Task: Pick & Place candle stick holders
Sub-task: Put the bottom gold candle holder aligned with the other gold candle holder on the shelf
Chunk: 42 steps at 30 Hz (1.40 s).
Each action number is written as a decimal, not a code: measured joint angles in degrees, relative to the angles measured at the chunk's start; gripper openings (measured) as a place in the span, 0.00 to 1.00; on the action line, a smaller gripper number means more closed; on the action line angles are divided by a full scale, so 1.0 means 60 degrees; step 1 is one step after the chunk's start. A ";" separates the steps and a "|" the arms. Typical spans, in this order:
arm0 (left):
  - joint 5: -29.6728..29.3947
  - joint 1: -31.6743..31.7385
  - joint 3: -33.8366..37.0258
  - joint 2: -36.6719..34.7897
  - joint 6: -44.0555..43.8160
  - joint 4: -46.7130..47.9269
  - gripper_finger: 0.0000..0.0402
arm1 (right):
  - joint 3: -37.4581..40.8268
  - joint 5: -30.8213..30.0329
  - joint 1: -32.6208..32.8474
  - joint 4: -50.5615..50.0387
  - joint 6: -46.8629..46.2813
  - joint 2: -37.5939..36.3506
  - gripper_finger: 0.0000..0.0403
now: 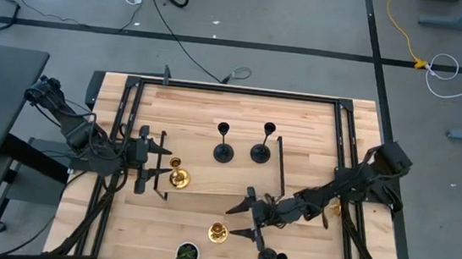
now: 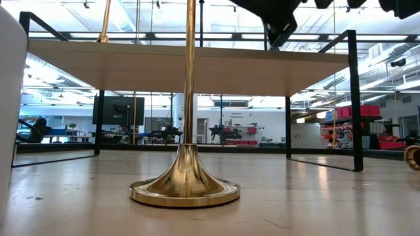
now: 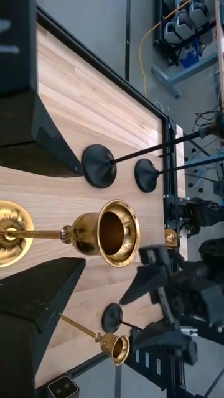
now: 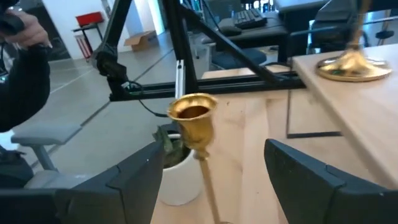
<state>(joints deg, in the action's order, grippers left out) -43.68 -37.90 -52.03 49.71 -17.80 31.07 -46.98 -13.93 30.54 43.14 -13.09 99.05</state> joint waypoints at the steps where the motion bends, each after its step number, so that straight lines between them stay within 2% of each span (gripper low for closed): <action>1: 0.0000 -0.0001 0.0000 0.0002 0.0000 0.0000 0.55 | -0.0166 0.0004 0.0030 0.0009 0.0009 0.0168 0.69; 10: 0.0004 0.0001 0.0000 0.0004 -0.0004 0.0004 0.55 | -0.1083 -0.0035 0.0135 -0.0589 0.0257 0.0819 0.69; 14: 0.0004 -0.0001 0.0000 0.0004 -0.0004 0.0007 0.55 | -0.1100 -0.0410 0.0135 -0.0798 0.0182 0.0816 0.69; 20: 0.0004 0.0001 0.0000 0.0004 -0.0007 0.0006 0.55 | -0.1100 -0.0423 0.0132 -0.0759 0.0012 0.0879 0.69; 28: 0.0006 0.0000 0.0000 0.0004 -0.0142 0.0007 0.55 | -0.1132 -0.0265 0.0055 0.0117 0.0001 0.1553 0.69; 36: 0.0005 0.0003 0.0000 0.0004 -0.0135 0.0015 0.55 | -0.1655 -0.0274 0.0040 -0.0507 0.0056 0.1562 0.69; 42: 0.0004 0.0001 0.0000 0.0004 -0.0127 0.0015 0.55 | -0.1689 -0.0289 0.0029 -0.0610 -0.0004 0.1634 0.64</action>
<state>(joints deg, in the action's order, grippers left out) -43.66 -37.90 -52.03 49.74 -18.57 31.16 -57.12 -15.67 30.72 39.48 -13.11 108.85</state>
